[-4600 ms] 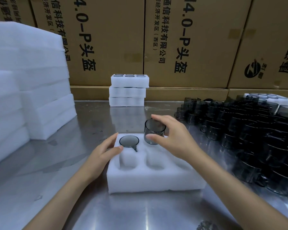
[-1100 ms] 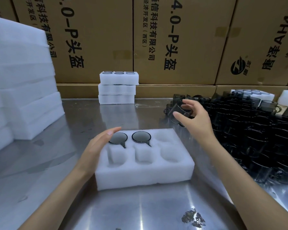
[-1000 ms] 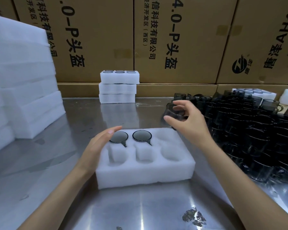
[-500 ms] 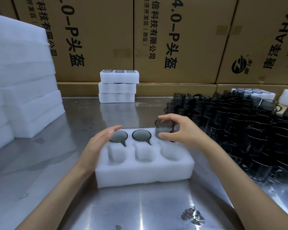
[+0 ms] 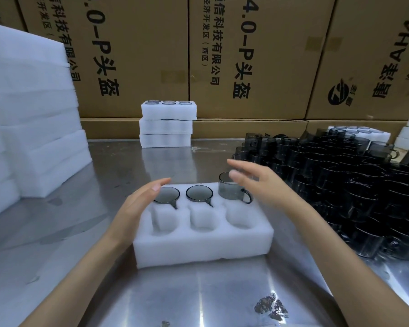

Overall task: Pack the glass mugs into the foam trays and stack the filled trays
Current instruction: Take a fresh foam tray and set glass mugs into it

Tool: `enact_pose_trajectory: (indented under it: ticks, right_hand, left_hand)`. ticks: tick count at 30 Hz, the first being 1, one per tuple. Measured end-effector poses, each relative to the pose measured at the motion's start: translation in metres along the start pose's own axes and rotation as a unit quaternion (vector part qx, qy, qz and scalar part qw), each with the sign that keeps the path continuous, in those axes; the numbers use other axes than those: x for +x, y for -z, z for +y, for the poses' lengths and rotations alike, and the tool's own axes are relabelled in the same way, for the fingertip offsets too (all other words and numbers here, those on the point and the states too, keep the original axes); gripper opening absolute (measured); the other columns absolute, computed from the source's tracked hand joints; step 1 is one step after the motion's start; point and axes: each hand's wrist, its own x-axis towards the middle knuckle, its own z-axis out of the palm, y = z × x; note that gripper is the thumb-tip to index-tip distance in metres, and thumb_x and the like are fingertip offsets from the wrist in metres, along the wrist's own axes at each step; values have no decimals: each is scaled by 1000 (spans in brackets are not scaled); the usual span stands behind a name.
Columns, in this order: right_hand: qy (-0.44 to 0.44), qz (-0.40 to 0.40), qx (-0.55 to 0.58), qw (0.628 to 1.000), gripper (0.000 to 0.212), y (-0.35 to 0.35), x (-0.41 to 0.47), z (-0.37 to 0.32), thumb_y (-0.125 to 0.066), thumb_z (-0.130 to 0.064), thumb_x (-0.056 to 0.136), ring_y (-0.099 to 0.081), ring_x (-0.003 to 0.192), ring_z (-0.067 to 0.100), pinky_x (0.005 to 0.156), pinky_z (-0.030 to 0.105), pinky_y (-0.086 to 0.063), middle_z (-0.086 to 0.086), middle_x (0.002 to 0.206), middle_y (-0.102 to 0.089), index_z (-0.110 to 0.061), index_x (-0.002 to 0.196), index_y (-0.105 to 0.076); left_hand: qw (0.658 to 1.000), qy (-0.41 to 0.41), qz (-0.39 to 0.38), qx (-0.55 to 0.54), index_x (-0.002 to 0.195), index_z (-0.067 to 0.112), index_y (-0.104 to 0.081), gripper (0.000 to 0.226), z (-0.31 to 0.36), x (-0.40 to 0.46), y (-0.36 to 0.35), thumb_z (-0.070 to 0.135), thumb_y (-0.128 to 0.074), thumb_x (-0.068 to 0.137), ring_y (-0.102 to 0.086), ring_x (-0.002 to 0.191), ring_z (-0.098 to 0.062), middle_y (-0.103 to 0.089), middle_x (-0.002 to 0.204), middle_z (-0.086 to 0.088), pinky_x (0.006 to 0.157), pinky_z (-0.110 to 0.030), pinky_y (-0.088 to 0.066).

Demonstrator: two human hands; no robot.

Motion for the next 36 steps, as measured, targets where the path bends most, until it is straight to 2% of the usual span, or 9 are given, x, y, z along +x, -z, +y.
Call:
enact_pose_trajectory:
  ticks: [3, 7, 10, 13, 17, 26, 31, 33, 36]
  right_hand:
    - [24, 82, 55, 995, 38, 2, -5, -2, -38, -36, 101, -35, 129, -11, 113, 23, -25, -22, 141, -44, -30, 138, -47]
    - [67, 65, -113, 989, 52, -3, -20, 2, -24, -36, 94, -17, 137, -12, 113, 11, -9, -24, 149, -26, -29, 145, -33]
    - [74, 23, -174, 982, 49, -8, -25, 4, -25, -34, 97, -10, 136, -16, 105, 0, -1, -29, 147, -19, -32, 146, -29]
    - [51, -8, -196, 979, 46, -8, -26, 4, -29, -22, 101, -11, 138, -12, 110, 8, -6, -22, 151, -22, -29, 147, -29]
    - [-6, -75, -236, 969, 46, -9, -24, 4, -25, -25, 101, -15, 139, -8, 116, 31, -16, -25, 151, -25, -35, 144, -35]
    - [-29, -86, -167, 982, 44, -13, -28, 11, -23, -28, 102, -12, 140, -7, 118, 38, -10, -26, 151, -23, -35, 145, -33]
    - [-16, 106, -134, 985, 39, -18, -38, 4, -35, -25, 100, -37, 132, 6, 108, 27, -28, -11, 139, -50, -23, 136, -51]
    - [-18, 203, -225, 953, 35, -17, -46, 1, -42, -24, 97, -44, 124, 11, 97, 30, -33, -8, 129, -58, -21, 128, -58]
    - [11, 298, -317, 900, 31, -14, -60, -2, -54, -12, 87, -48, 116, 21, 91, 36, -35, -2, 117, -64, -15, 115, -65]
  left_hand:
    - [995, -27, 7, 91, 120, 39, -58, 42, 9, 1, -3, 50, -46, 80, -41, 127, 6, -56, 130, 21, 115, -32, -26]
    - [945, -90, -107, 297, 128, 59, -29, 43, 29, 5, -25, 62, -31, 84, -8, 132, 23, -22, 141, 44, 112, -14, -7]
    - [864, -136, -198, 442, 146, 46, -10, 63, 34, 14, -58, 67, -25, 89, 10, 135, 18, 1, 149, 35, 113, -19, 7]
    - [819, -138, -210, 517, 151, 32, -5, 62, 34, 25, -77, 53, -27, 97, 8, 141, 5, 1, 156, 22, 115, -28, 8]
    - [816, -109, -223, 523, 150, 27, -20, 55, 25, 28, -79, 43, -30, 98, -2, 144, 0, -14, 157, 16, 114, -28, 1]
    - [811, -94, -217, 535, 151, 28, -15, 59, 21, 22, -82, 49, -29, 97, -3, 144, -1, -11, 158, 17, 115, -29, 0]
    - [830, -162, -113, 522, 141, 28, -42, 53, 32, 9, -82, 50, -27, 94, -27, 140, -8, -43, 145, 13, 115, -33, -9]
    - [836, -242, -37, 492, 121, 23, -62, 43, 39, -2, -77, 42, -35, 92, -54, 118, -15, -64, 116, 10, 106, -39, -31]
    - [815, -334, 31, 472, 95, 15, -70, 31, 33, -19, -65, 28, -43, 90, -63, 88, -21, -69, 94, 6, 85, -35, -45]
